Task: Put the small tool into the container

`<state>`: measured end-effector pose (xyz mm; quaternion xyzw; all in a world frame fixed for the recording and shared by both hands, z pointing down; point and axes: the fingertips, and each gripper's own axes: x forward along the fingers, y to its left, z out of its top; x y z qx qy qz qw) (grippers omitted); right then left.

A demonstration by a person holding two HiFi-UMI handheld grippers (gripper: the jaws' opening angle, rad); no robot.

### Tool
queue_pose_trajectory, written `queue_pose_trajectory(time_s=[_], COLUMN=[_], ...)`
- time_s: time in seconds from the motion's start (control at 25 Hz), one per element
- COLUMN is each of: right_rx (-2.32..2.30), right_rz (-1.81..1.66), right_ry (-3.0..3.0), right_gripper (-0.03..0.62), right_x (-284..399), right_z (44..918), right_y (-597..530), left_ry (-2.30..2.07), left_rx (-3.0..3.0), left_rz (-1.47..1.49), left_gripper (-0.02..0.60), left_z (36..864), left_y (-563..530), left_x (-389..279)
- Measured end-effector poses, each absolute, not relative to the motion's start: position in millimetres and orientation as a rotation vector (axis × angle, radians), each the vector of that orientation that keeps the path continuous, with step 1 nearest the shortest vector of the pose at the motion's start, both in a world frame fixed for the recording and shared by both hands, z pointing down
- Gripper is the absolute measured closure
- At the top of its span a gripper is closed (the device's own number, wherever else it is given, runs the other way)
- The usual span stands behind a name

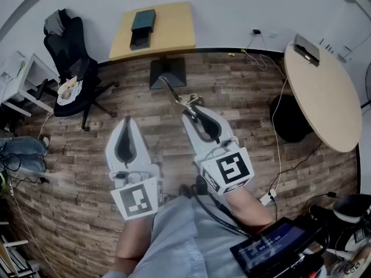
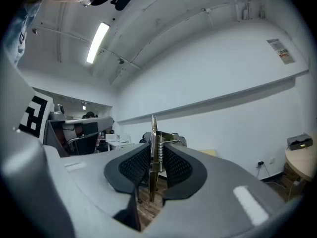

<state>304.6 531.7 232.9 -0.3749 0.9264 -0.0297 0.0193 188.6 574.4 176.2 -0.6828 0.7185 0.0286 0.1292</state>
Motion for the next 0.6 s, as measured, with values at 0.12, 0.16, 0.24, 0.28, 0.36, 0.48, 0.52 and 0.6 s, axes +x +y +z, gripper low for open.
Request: queue_pose_trajectory(time_s=[0.12, 0.16, 0.24, 0.28, 0.36, 0.48, 0.52, 0.6], right_rx=[-1.156, -1.153, -1.146, -1.142, -1.128, -1.103, -1.101, -1.104], right_rz=[-0.102, -0.108, -0.120, -0.126, -0.146, -0.200, -0.210, -0.223], right_ry=[2.876, 2.877, 2.879, 2.879, 2.871, 2.845, 2.840, 2.833], right_gripper=[0.510, 0.510, 0.510, 0.510, 0.510, 0.510, 0.510, 0.510], right_x=[307.6, 310.0, 316.0, 318.9, 324.4, 335.2, 338.9, 343.9], right_z=[235.7, 236.8, 238.5, 239.0, 239.8, 241.4, 242.0, 243.7], right_y=[527.2, 524.9, 518.8, 515.2, 507.5, 496.2, 492.3, 483.7], left_ry=[2.093, 2.094, 2.098, 2.101, 2.112, 2.132, 2.132, 2.138], left_rx=[-1.987, -1.987, -1.984, -1.981, -1.976, -1.974, -1.970, -1.962], left_rz=[0.069, 0.065, 0.058, 0.057, 0.055, 0.036, 0.026, 0.008], left_gripper=[0.571, 0.571, 0.569, 0.571, 0.571, 0.571, 0.571, 0.569], left_z=[179.6, 180.5, 181.7, 181.9, 182.5, 187.0, 188.9, 193.5], left_y=[570.2, 567.9, 562.1, 558.8, 552.2, 544.2, 542.3, 538.9], left_x=[191.7, 194.0, 199.5, 202.1, 206.7, 214.7, 216.7, 217.5])
